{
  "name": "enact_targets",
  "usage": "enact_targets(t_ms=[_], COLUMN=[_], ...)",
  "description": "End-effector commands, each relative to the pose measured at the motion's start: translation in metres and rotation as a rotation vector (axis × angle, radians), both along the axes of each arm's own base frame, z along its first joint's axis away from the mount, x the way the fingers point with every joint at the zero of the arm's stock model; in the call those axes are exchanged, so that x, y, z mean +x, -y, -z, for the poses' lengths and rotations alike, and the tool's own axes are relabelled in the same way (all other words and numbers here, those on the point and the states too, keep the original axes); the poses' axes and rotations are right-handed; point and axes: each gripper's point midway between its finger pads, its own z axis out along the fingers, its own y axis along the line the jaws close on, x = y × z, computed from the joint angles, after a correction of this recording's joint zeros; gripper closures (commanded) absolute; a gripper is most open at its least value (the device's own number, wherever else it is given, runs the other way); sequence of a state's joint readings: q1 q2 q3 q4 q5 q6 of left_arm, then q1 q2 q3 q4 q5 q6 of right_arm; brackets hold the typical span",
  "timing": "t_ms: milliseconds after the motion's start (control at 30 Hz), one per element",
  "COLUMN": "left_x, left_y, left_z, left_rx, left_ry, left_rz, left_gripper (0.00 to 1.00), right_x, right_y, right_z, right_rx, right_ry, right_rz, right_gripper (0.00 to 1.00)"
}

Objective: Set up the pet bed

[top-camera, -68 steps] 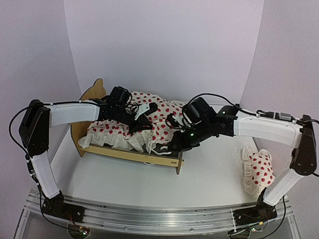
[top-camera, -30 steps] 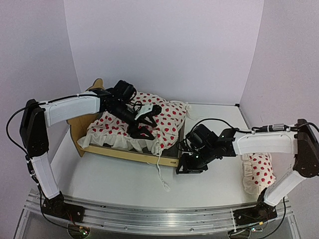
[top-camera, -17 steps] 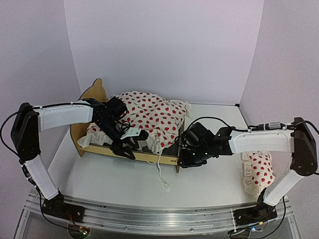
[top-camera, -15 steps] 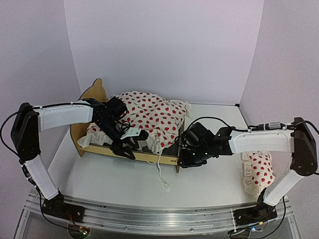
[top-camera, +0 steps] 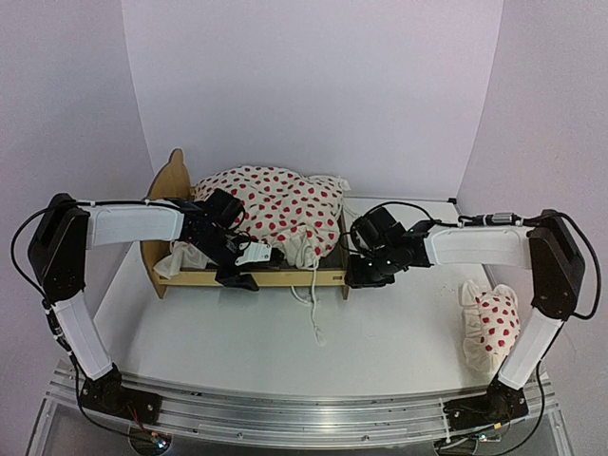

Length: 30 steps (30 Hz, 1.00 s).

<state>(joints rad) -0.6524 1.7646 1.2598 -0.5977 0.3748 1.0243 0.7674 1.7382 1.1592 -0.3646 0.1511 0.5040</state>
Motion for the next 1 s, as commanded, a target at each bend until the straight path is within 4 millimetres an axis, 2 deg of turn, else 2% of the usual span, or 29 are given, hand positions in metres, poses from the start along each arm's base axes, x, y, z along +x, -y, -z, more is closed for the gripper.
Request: enact_targets(t_ms=[0,133,300,333,433,500,633,767,833,967], left_x=[0.01,0.014,0.01,0.009,0.01,0.01,0.013,0.018,0.021,0.029], left_y=[0.002,0.006,0.006,0.007,0.012,0.016,0.022,0.031,0.035,0.043], left_z=[0.012,0.011,0.016,0.015,0.009,0.004,-0.007,-0.03,-0.043,-0.068], left_rx=[0.019,0.013,0.014,0.008,-0.015,-0.032,-0.057,-0.1,-0.121,-0.159], left_ry=[0.003,-0.004,-0.031,-0.038,-0.06,-0.075,-0.096,-0.138,-0.154,-0.173], left_rz=[-0.021,-0.031,-0.034,-0.036,-0.044,-0.05,-0.074,-0.125,-0.147,-0.194], left_gripper=[0.49,0.55,0.68,0.72,0.82,0.88,1.0,1.0,1.0,1.0], right_x=[0.034,0.02,-0.018,-0.028,-0.054,-0.062,-0.047,-0.026,-0.018,-0.007], right_y=[-0.009,-0.009,-0.005,-0.008,-0.038,-0.059,-0.081,-0.091,-0.094,-0.1], right_z=[-0.014,-0.02,-0.026,-0.026,-0.026,-0.024,-0.007,0.009,0.009,0.021], right_rx=[0.06,0.085,0.134,0.121,0.13,0.179,0.157,0.11,0.112,0.102], right_ry=[0.049,0.043,0.087,0.119,0.25,0.323,0.373,0.472,0.539,0.584], right_rz=[-0.047,-0.125,-0.225,-0.269,-0.411,-0.461,-0.46,-0.449,-0.444,-0.427], right_gripper=[0.68,0.66,0.61,0.59,0.56,0.53,0.46,0.44,0.42,0.4])
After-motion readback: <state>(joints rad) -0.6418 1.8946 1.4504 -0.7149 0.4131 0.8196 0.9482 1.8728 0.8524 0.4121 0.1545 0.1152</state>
